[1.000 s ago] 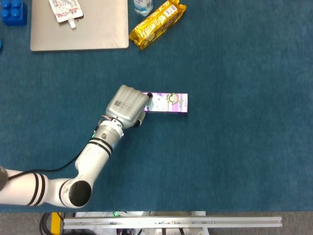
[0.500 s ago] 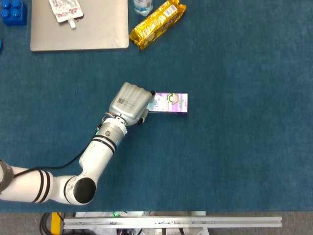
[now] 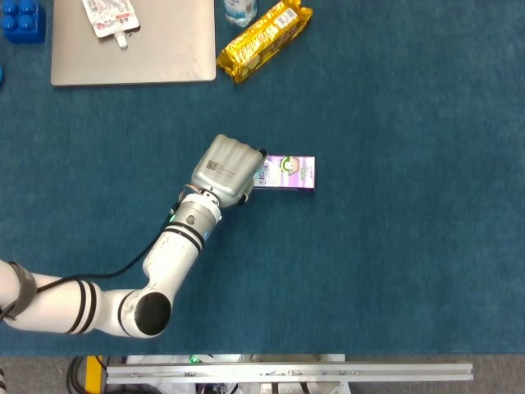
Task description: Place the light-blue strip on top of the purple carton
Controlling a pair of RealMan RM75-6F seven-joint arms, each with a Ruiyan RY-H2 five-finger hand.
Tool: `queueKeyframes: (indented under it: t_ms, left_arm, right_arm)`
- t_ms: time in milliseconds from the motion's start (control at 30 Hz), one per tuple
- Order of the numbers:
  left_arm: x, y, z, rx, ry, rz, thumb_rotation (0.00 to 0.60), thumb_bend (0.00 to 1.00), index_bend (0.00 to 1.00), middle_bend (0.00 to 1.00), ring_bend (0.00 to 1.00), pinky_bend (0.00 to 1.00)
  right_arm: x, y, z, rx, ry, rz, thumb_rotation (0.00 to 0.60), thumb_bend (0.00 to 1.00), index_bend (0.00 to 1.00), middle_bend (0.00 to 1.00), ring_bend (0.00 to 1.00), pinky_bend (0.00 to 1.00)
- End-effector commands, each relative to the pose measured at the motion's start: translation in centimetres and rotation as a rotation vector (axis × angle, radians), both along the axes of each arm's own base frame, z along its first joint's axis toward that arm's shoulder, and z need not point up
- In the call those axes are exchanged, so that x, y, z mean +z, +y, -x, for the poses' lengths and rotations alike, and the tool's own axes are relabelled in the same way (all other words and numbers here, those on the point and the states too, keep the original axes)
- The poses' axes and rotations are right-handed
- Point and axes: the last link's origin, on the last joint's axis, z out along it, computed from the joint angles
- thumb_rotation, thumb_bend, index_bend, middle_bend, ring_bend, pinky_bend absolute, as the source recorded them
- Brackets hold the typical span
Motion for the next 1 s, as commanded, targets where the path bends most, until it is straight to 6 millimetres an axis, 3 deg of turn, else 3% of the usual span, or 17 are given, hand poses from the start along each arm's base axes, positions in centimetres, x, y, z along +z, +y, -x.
queueKeyframes:
  t_ms: [33, 1000]
  left_arm:
    - [-0.1, 0.1, -0.19, -0.003, 0.006, -0.004, 0.6, 0.48, 0.37, 1.0, 1.0, 1.0]
    - [-0.49, 0.02, -0.49, -0.011, 0.036, -0.009, 0.6, 0.48, 0.37, 1.0, 1.0, 1.0]
  right_arm:
    - [0.01, 0.02, 0.05, -0.001, 0.0, 0.001, 0.6, 0.26, 0.02, 0.43, 0.38, 0.36]
    - [0.3, 0.47, 0.41, -0.009, -0.005, 0.013, 0.6, 0.26, 0.02, 0.44, 0.39, 0.36]
